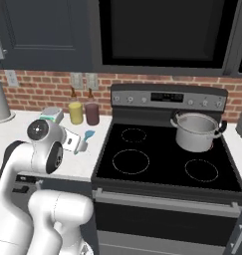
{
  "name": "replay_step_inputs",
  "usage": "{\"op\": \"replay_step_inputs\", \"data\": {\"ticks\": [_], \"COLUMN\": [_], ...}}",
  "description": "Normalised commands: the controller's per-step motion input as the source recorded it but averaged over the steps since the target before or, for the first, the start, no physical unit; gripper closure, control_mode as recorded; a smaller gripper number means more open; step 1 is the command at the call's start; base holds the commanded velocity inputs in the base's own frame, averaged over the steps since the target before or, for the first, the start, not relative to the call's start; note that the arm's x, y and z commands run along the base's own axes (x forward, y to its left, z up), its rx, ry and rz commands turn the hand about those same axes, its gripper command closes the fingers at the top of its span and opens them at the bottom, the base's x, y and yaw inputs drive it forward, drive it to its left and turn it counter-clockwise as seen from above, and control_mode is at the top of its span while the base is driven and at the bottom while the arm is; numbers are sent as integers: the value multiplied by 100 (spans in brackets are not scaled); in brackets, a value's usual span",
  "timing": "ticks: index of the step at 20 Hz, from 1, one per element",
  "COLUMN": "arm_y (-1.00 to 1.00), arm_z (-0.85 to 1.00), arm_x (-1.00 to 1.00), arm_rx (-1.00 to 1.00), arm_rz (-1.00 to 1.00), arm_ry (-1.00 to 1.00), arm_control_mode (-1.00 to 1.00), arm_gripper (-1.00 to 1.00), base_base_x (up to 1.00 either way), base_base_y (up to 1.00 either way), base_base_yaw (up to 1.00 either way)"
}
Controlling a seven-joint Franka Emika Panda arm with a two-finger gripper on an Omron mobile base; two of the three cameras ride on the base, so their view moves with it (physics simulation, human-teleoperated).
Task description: Put the broccoli and tomato in the pot. Retrieve the spatula and lightly stir the vegetables in the pot.
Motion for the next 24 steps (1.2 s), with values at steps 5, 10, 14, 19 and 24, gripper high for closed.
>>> {"op": "replay_step_inputs", "data": {"ticks": [5, 10, 14, 19, 24], "arm_y": [12, 20, 19, 10, 1], "arm_z": [-8, -39, -56, -40, -32], "arm_x": [8, 35, 48, 61, 57], "arm_rx": [-4, -6, -3, 0, 0], "arm_rz": [0, 0, 0, 0, 0], "arm_ry": [0, 0, 8, 25, 21], "arm_control_mode": [-100, -100, -100, -100, -100], "arm_gripper": [-100, -100, -100, -100, -100], "base_base_x": [4, 0, 0, 0, 0], "base_base_y": [17, 0, 0, 0, 0], "base_base_yaw": [0, 0, 0, 0, 0]}}
